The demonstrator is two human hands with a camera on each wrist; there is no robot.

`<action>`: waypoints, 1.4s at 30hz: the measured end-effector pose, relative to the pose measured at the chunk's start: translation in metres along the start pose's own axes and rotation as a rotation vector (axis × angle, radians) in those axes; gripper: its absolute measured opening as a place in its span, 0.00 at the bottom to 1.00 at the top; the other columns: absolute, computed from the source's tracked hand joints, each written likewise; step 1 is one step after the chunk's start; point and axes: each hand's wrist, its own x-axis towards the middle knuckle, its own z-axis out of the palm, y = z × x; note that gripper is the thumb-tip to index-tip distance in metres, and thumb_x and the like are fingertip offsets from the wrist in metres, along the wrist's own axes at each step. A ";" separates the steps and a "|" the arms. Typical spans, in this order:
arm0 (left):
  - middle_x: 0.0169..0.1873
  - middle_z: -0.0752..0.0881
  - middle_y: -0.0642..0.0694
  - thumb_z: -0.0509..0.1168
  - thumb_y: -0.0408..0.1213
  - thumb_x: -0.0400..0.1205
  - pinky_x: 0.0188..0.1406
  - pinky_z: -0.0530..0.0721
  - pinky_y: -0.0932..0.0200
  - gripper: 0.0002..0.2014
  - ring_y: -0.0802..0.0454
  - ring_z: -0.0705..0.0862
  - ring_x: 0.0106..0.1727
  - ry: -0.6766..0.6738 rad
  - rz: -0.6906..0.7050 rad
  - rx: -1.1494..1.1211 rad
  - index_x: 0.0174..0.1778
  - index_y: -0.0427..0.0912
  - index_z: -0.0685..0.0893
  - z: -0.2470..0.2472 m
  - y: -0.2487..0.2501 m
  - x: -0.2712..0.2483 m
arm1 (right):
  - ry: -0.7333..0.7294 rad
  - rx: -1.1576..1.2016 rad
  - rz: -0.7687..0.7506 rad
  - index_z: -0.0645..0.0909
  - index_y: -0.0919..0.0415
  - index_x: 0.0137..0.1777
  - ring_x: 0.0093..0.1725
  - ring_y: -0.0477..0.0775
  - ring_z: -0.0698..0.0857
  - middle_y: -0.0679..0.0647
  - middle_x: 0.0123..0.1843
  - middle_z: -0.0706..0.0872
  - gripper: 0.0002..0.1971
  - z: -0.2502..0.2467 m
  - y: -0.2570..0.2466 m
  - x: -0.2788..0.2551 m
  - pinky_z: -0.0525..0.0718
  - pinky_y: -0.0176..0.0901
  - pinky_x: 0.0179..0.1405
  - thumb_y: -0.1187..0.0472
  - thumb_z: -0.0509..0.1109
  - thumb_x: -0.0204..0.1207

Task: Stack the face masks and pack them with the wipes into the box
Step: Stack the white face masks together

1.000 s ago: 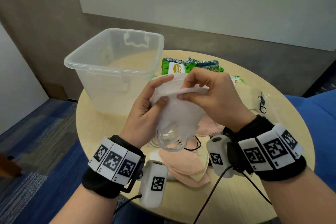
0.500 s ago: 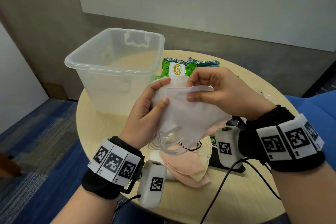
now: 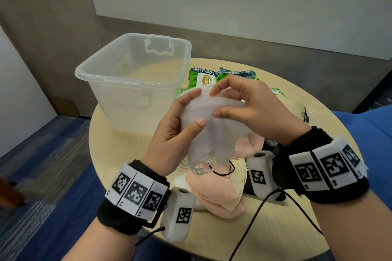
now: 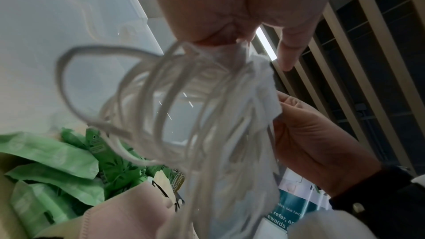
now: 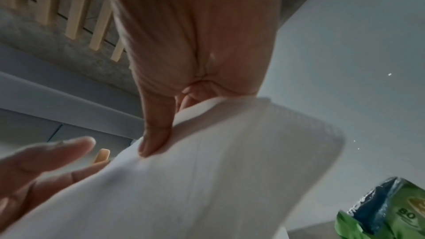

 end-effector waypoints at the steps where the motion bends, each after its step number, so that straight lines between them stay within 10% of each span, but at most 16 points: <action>1: 0.59 0.81 0.55 0.66 0.40 0.73 0.52 0.80 0.69 0.23 0.63 0.82 0.58 0.003 0.003 0.027 0.65 0.51 0.74 -0.001 0.000 0.000 | 0.014 0.003 -0.002 0.78 0.47 0.48 0.43 0.51 0.86 0.55 0.41 0.89 0.15 0.001 0.000 0.000 0.81 0.45 0.49 0.63 0.78 0.68; 10: 0.58 0.83 0.56 0.66 0.39 0.76 0.57 0.80 0.62 0.20 0.58 0.81 0.60 0.027 0.016 0.218 0.64 0.56 0.76 -0.004 -0.005 0.002 | 0.097 -0.227 -0.005 0.83 0.53 0.50 0.33 0.39 0.78 0.43 0.29 0.79 0.12 0.003 -0.002 0.002 0.71 0.29 0.37 0.59 0.79 0.67; 14: 0.62 0.82 0.52 0.65 0.42 0.76 0.63 0.80 0.55 0.20 0.52 0.80 0.65 0.031 -0.006 0.219 0.65 0.56 0.76 -0.005 -0.006 0.002 | 0.141 -0.402 -0.013 0.82 0.52 0.50 0.44 0.49 0.78 0.46 0.39 0.76 0.14 0.007 -0.001 0.003 0.74 0.49 0.51 0.53 0.78 0.66; 22: 0.61 0.77 0.56 0.51 0.29 0.79 0.55 0.74 0.79 0.20 0.77 0.78 0.58 0.036 0.083 0.083 0.67 0.48 0.67 0.001 0.003 0.001 | 0.227 -0.359 -0.263 0.83 0.59 0.34 0.42 0.51 0.75 0.43 0.37 0.77 0.08 0.009 0.002 -0.001 0.70 0.50 0.42 0.57 0.77 0.59; 26: 0.63 0.76 0.56 0.51 0.30 0.80 0.58 0.73 0.78 0.20 0.76 0.77 0.61 0.033 0.078 0.084 0.67 0.51 0.67 0.001 0.003 0.002 | 0.214 -0.167 -0.221 0.82 0.59 0.34 0.38 0.41 0.75 0.37 0.33 0.78 0.06 0.003 0.003 -0.003 0.70 0.31 0.39 0.61 0.77 0.60; 32: 0.28 0.77 0.23 0.53 0.28 0.82 0.33 0.80 0.63 0.26 0.45 0.74 0.29 0.044 0.081 0.039 0.68 0.64 0.70 0.001 0.006 0.000 | 0.157 -0.006 -0.078 0.77 0.46 0.38 0.34 0.38 0.76 0.42 0.30 0.80 0.14 0.001 -0.001 0.000 0.71 0.31 0.35 0.63 0.79 0.62; 37: 0.34 0.81 0.29 0.54 0.31 0.81 0.37 0.81 0.55 0.25 0.41 0.77 0.35 0.037 0.064 0.063 0.64 0.68 0.73 0.000 0.006 0.001 | 0.101 0.053 0.037 0.83 0.49 0.54 0.35 0.42 0.78 0.42 0.31 0.80 0.19 0.002 0.000 0.004 0.73 0.35 0.39 0.64 0.79 0.65; 42: 0.33 0.76 0.16 0.61 0.43 0.77 0.40 0.78 0.46 0.23 0.36 0.77 0.37 0.047 0.015 0.067 0.63 0.76 0.72 -0.002 0.004 0.000 | 0.149 0.092 0.021 0.85 0.50 0.44 0.31 0.40 0.74 0.44 0.29 0.78 0.14 0.002 -0.002 0.002 0.68 0.26 0.30 0.65 0.82 0.61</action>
